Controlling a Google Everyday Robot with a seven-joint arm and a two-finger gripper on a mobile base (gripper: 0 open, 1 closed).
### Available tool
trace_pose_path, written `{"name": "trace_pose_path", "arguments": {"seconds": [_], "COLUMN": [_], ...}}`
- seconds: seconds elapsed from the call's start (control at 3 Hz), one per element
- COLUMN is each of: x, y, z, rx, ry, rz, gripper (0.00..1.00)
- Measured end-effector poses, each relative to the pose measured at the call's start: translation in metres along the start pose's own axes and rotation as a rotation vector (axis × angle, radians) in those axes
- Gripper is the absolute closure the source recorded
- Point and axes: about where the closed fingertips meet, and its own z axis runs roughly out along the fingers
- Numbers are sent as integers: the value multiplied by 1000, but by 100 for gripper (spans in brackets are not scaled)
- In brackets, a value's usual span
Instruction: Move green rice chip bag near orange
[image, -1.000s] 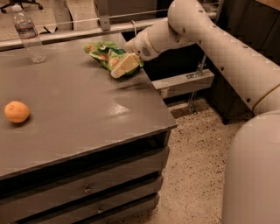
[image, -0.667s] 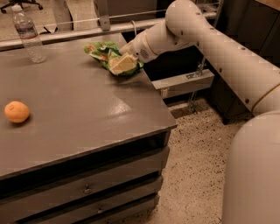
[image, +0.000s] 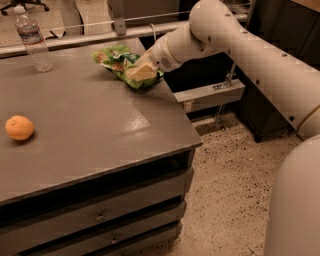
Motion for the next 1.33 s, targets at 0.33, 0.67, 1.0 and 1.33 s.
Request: {"name": "trace_pose_path", "arguments": {"seconds": [0.33,0.67,1.0,1.33], "x": [-12,-31,-48,-63], "y": [6,15,33,54], "z": [-13,-27,-40,-38], "rx": [31,37,0,-6], "ry": [-1,-21,-66,-71], "rz": [-44,-71,-53,-31], "gripper": [100,100,100,100]}}
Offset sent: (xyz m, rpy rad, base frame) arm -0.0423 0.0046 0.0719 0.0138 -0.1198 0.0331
